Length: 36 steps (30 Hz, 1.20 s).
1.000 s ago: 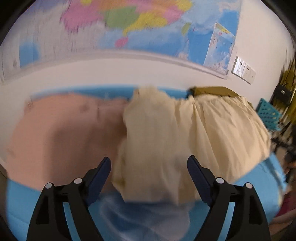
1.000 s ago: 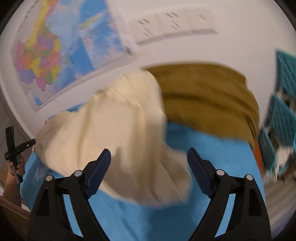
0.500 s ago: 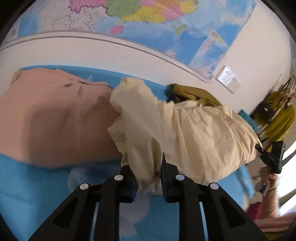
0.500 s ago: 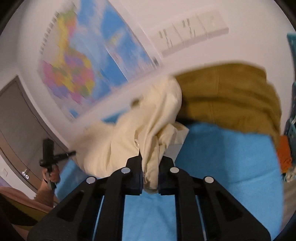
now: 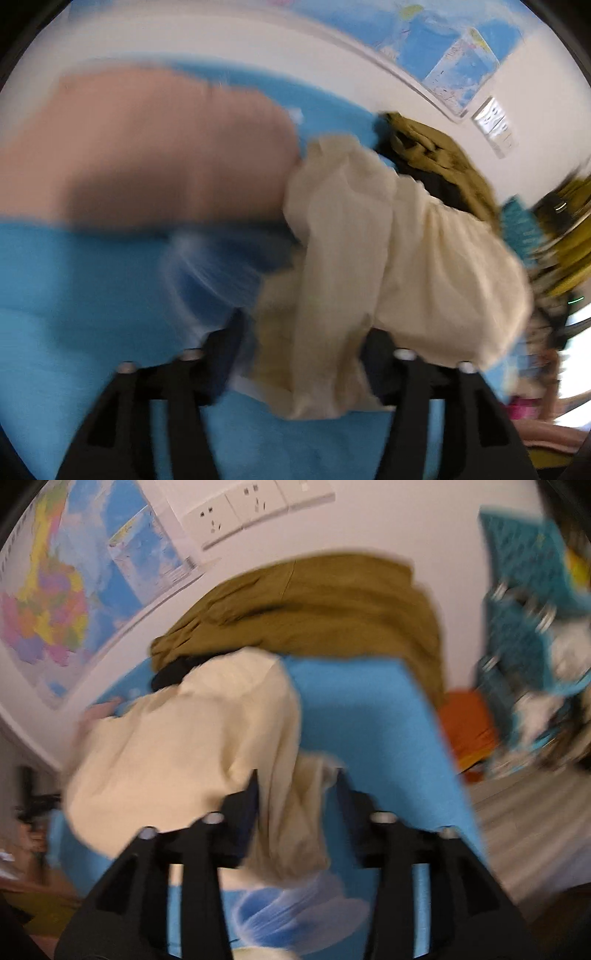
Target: Fold large clothes
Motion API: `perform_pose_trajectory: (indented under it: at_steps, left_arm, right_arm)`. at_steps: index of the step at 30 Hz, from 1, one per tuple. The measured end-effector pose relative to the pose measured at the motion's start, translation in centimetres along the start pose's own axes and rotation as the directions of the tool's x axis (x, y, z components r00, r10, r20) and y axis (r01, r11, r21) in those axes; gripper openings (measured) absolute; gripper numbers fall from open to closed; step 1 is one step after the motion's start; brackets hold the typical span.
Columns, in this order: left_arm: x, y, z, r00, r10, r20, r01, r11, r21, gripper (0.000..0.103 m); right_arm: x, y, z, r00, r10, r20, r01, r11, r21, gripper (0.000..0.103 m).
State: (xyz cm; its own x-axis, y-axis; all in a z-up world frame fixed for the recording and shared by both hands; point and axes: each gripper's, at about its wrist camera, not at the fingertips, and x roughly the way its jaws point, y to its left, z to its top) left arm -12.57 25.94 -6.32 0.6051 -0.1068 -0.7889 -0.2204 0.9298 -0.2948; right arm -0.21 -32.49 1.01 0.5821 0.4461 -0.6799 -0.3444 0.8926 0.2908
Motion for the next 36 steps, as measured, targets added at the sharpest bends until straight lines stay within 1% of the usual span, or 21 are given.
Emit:
perform_pose_trajectory:
  at_steps: [1, 2, 3, 5, 8, 10, 12, 13, 14, 15, 16, 17, 18, 20, 23, 26, 27, 28, 31, 33, 36]
  left_arm:
    - [-0.8, -1.1, 0.3, 0.998, 0.044, 0.045, -0.046, 0.998, 0.048, 0.061]
    - [-1.7, -2.6, 0.7, 0.993, 0.074, 0.095, -0.083, 0.991, 0.103, 0.064]
    - [-2.1, -3.5, 1.0, 0.990, 0.073, 0.118, -0.089, 0.987, 0.132, 0.065]
    - [-2.4, -6.1, 1.7, 0.989, 0.032, 0.144, -0.063, 0.974, 0.218, 0.067]
    - [-0.3, -9.3, 2.4, 0.995, -0.015, 0.096, -0.016, 0.950, 0.313, 0.068]
    - [2.0, -10.8, 2.6, 0.999, -0.015, 0.044, -0.002, 0.936, 0.353, 0.068]
    - [4.6, -11.7, 2.6, 1.000, 0.007, -0.019, 0.001, 0.929, 0.370, 0.067]
    - [5.7, -12.1, 2.6, 0.999, 0.019, -0.036, -0.005, 0.926, 0.376, 0.066]
    - [6.2, -12.2, 2.4, 0.999, 0.031, -0.037, -0.015, 0.924, 0.381, 0.064]
    - [7.0, -12.5, 2.5, 0.998, 0.050, -0.036, -0.032, 0.922, 0.387, 0.061]
    - [7.3, -12.6, 2.5, 0.998, 0.060, -0.036, -0.041, 0.920, 0.389, 0.052]
    - [7.6, -12.7, 2.7, 0.997, 0.059, -0.042, -0.039, 0.923, 0.383, 0.041]
    - [7.9, -12.4, 3.0, 0.997, 0.046, -0.055, -0.023, 0.932, 0.362, 0.037]
    - [8.2, -12.2, 3.3, 0.998, 0.051, -0.040, -0.034, 0.937, 0.349, 0.023]
    - [8.3, -12.7, 4.3, 0.998, 0.055, -0.009, -0.049, 0.942, 0.333, 0.008]
    - [8.0, -13.0, 5.6, 1.000, 0.018, 0.021, -0.024, 0.955, 0.295, 0.004]
    - [7.7, -12.9, 6.1, 0.999, 0.006, 0.047, -0.019, 0.959, 0.282, 0.004]
    - [7.7, -12.7, 6.4, 0.998, -0.001, 0.065, -0.017, 0.962, 0.271, 0.004]
    - [8.8, -11.4, 6.8, 0.998, 0.005, 0.062, -0.018, 0.974, 0.225, 0.004]
    - [9.7, -10.7, 6.5, 0.999, 0.000, 0.053, -0.012, 0.977, 0.215, 0.011]
    - [9.5, -10.0, 6.0, 0.997, -0.037, 0.064, 0.023, 0.979, 0.204, 0.011]
  right_arm:
    - [-0.3, 0.1, 0.4, 1.000, 0.000, 0.024, 0.001, 1.000, -0.016, 0.053]
    - [-0.9, 1.5, 1.0, 0.998, 0.016, 0.057, -0.012, 0.998, -0.055, 0.054]
    - [-1.1, 3.2, 1.3, 0.997, 0.040, 0.070, -0.033, 0.995, -0.098, 0.055]
    - [-0.6, 7.0, 1.6, 0.992, 0.115, 0.054, -0.102, 0.976, -0.191, 0.063]
    - [2.4, 11.7, 1.8, 0.983, 0.183, -0.029, -0.183, 0.941, -0.283, 0.068]
    - [5.0, 14.0, 1.9, 0.986, 0.146, -0.075, -0.163, 0.932, -0.323, 0.068]
    - [8.0, 15.5, 1.7, 0.980, 0.136, -0.148, -0.179, 0.923, -0.340, 0.068]
    - [8.7, 15.6, 1.4, 0.980, 0.122, -0.157, -0.171, 0.923, -0.345, 0.060]
    - [9.9, 16.1, 1.3, 0.981, 0.091, -0.170, -0.149, 0.919, -0.365, 0.045]
    - [10.6, 16.2, 1.2, 0.982, 0.077, -0.174, -0.139, 0.916, -0.377, 0.038]
    - [10.9, 16.1, 1.2, 0.984, 0.062, -0.168, -0.123, 0.915, -0.384, 0.019]
    - [11.4, 16.0, 1.2, 0.985, 0.049, -0.167, -0.111, 0.915, -0.388, 0.013]
    - [11.8, 15.8, 1.3, 0.982, 0.063, -0.176, -0.128, 0.913, -0.386, 0.011]
    - [11.4, 15.5, 1.7, 0.986, 0.074, -0.150, -0.126, 0.917, -0.378, 0.004]
    - [9.9, 15.4, 3.1, 0.993, 0.104, -0.062, -0.120, 0.926, -0.359, 0.003]
    - [7.4, 15.2, 4.6, 0.987, 0.135, 0.091, -0.100, 0.942, -0.322, 0.003]
    - [7.3, 15.3, 4.8, 0.984, 0.135, 0.114, -0.092, 0.942, -0.324, 0.003]
    - [7.7, 15.4, 4.8, 0.986, 0.124, 0.113, -0.079, 0.938, -0.337, 0.003]
    - [11.6, 15.2, 3.5, 0.996, 0.082, -0.021, -0.084, 0.936, -0.341, 0.004]
    - [12.6, 15.0, 2.9, 0.997, 0.062, -0.050, -0.075, 0.938, -0.338, 0.009]
    - [12.7, 14.3, 2.8, 0.993, 0.096, -0.063, -0.110, 0.952, -0.287, 0.017]
